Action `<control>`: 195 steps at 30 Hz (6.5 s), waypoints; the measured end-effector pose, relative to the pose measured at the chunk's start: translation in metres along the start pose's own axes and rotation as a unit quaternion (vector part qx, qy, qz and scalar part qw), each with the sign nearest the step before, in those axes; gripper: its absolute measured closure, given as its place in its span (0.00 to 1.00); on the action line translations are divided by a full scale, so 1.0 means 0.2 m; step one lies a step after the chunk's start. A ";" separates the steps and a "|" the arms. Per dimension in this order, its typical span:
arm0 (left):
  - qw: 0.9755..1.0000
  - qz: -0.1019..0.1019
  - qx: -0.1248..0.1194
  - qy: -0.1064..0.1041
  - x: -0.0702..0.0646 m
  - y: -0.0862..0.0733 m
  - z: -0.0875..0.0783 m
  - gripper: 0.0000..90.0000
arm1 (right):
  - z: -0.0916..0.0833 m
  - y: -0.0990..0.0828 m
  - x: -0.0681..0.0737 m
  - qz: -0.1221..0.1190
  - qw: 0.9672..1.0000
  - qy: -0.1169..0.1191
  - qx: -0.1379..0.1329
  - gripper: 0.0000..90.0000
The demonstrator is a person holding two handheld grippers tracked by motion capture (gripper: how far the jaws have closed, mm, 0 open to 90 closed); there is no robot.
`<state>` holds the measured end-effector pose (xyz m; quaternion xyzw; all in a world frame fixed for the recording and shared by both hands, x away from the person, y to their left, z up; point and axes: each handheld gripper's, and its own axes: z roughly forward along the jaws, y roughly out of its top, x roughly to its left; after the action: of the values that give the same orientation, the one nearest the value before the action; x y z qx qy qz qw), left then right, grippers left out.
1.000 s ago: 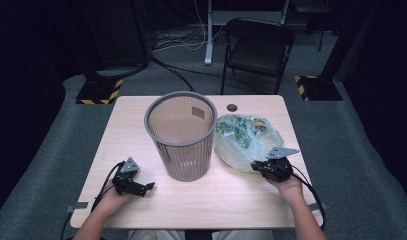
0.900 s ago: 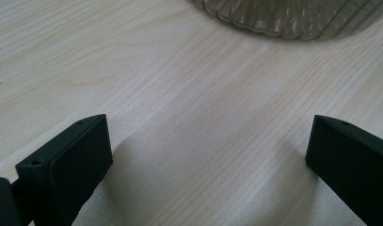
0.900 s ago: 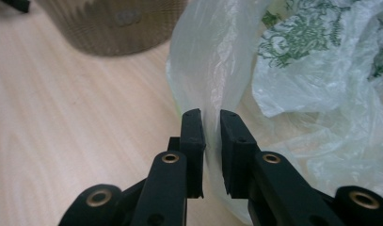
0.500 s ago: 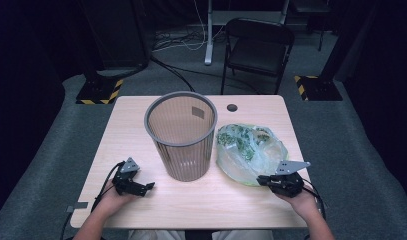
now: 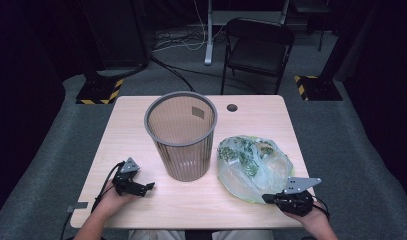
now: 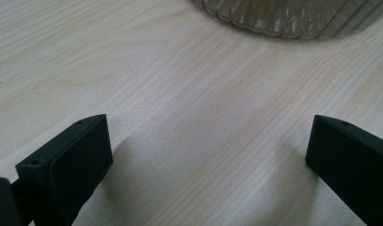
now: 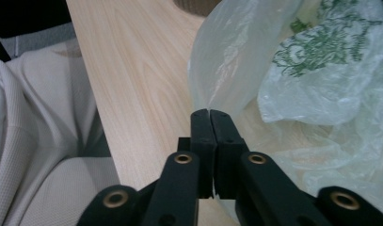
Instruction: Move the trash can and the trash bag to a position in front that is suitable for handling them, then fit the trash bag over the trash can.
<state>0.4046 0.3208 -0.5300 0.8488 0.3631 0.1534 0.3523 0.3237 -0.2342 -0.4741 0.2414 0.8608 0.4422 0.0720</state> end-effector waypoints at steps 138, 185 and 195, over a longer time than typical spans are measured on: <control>0.985 0.002 -0.153 -0.083 -0.15 0.91 -0.56 0.38 | 0.36 0.07 -0.40 0.137 0.973 -0.177 0.059 0.43; 0.979 0.039 -0.181 -0.090 -0.25 0.80 -0.75 0.33 | 0.40 0.09 -0.35 0.095 0.980 -0.159 0.074 0.66; 0.978 0.038 -0.186 -0.085 -0.25 0.79 -0.78 0.33 | 0.37 0.12 -0.35 0.108 0.986 -0.120 0.037 0.79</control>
<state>0.3703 0.2840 -0.3089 0.7917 0.2642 0.1589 0.5274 0.4179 -0.2029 -0.5058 0.3864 0.8306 0.3833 0.1176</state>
